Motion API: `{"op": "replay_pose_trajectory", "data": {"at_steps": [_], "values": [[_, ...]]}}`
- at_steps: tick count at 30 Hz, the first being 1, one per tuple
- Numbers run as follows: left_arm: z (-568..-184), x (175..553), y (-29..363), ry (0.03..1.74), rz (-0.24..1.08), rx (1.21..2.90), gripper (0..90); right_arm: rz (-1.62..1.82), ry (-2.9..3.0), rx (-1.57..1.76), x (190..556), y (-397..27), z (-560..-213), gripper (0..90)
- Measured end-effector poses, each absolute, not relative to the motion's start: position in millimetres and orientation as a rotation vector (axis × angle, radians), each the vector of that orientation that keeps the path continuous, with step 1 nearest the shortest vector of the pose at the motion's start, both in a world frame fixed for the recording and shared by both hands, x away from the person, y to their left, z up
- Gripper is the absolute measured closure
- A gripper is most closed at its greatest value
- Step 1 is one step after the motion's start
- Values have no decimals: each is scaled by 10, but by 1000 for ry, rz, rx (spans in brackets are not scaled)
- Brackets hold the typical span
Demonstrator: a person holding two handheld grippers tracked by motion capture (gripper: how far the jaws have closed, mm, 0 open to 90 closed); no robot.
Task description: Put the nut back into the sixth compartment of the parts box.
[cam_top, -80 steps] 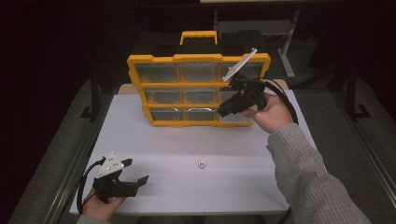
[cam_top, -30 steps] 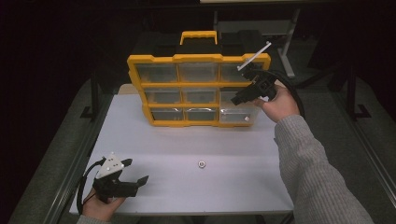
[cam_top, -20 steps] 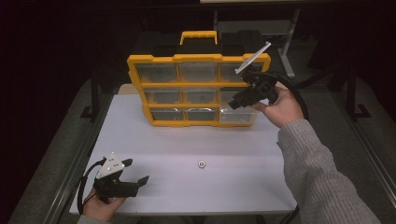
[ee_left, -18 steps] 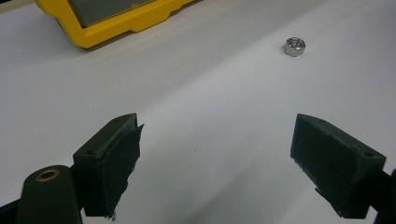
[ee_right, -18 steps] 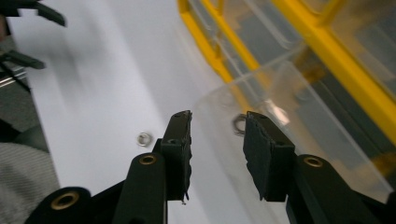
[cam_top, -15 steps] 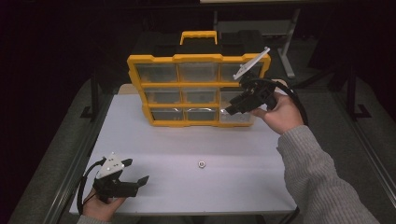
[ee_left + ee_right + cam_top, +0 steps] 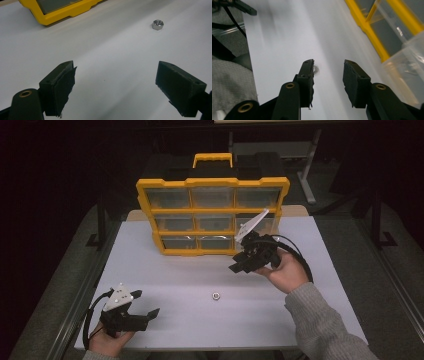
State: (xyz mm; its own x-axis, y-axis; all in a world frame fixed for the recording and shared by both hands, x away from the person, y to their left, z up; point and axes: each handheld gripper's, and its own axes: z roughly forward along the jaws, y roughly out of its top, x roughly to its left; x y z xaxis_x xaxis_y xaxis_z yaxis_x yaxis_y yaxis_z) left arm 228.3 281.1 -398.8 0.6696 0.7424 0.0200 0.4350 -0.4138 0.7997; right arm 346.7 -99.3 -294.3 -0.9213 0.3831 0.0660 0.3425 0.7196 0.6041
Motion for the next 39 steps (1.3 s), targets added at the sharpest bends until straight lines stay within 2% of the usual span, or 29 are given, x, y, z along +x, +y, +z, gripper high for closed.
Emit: {"op": "replay_pose_trajectory", "data": {"at_steps": [20, 31, 39], "values": [[-3988, 2282, 2813, 910, 477, 2072, 152, 875, 2947, 601, 3426, -566, -3858, 593], [-3988, 2286, 2827, 907, 476, 2081, 152, 785, 2980, 574, 3443, -380, -4128, 630], [-3986, 2284, 2820, 907, 478, 2078, 152, 741, 2976, 540, 3413, -310, -4198, 673]]}}
